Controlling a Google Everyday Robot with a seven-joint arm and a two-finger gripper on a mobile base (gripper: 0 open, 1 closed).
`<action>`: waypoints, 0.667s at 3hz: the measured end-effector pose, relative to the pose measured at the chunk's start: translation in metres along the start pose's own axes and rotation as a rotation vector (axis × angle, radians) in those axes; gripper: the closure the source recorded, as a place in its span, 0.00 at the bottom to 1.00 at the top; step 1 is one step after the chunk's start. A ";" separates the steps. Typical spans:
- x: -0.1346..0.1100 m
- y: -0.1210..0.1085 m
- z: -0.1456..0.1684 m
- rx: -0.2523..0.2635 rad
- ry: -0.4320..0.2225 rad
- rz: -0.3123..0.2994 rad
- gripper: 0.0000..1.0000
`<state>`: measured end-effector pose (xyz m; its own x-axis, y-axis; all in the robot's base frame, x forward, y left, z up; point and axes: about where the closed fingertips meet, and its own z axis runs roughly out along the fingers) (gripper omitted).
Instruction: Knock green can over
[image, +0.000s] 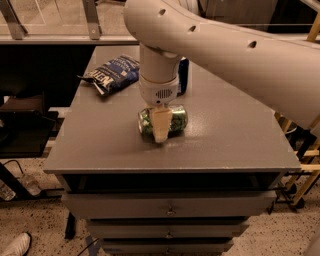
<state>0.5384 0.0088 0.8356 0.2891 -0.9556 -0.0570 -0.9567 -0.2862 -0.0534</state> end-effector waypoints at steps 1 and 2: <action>0.000 0.000 0.000 0.003 -0.001 0.000 0.00; 0.000 0.000 0.000 0.003 -0.001 0.000 0.00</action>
Offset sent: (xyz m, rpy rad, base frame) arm 0.0003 0.0004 0.0000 0.0015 -0.0024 0.0000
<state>0.5386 0.0092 0.8357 0.2892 -0.9555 -0.0578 -0.9565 -0.2861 -0.0562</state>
